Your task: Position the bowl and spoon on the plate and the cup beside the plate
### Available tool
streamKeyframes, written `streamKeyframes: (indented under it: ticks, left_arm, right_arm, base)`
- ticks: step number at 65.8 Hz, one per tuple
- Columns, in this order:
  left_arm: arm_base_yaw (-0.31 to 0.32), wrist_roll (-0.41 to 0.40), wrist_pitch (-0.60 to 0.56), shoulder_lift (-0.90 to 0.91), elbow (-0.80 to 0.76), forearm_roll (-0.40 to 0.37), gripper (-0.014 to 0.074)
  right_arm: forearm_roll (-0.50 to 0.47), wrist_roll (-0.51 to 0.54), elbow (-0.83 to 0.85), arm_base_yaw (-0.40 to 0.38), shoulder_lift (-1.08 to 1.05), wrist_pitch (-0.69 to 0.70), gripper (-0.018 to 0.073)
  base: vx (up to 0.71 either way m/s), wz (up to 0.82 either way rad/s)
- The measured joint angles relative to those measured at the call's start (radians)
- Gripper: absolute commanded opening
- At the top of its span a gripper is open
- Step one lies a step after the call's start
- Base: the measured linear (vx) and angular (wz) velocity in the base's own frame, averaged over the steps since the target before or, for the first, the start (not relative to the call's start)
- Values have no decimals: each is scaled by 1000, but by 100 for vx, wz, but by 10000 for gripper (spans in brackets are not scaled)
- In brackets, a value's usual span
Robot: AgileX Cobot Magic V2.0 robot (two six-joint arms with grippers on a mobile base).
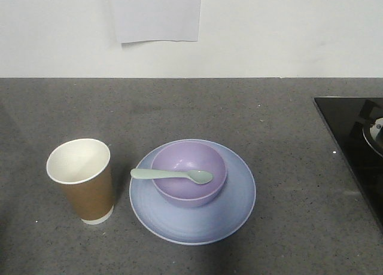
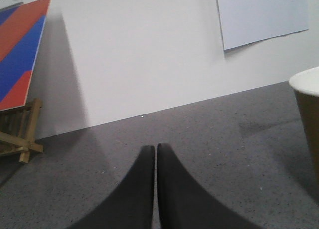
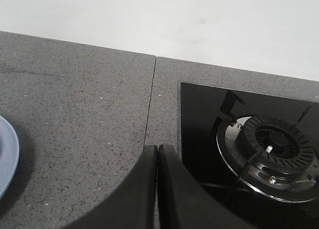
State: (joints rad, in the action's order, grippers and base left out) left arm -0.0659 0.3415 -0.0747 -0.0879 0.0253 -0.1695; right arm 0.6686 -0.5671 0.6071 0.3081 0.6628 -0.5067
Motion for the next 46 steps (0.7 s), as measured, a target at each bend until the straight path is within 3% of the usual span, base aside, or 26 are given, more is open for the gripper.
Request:
streamKeyframes:
  ticks: [29, 46]
  left_arm:
    - [-19, 5, 104, 69, 0, 0, -8]
    - [-20, -47, 115, 70, 0, 37, -8]
  right_arm:
    - [0, 0, 0, 0, 0, -1, -6]
    - [0, 0, 0, 0, 0, -1, -6]
  base:
    - [0, 0]
    - [0, 0]
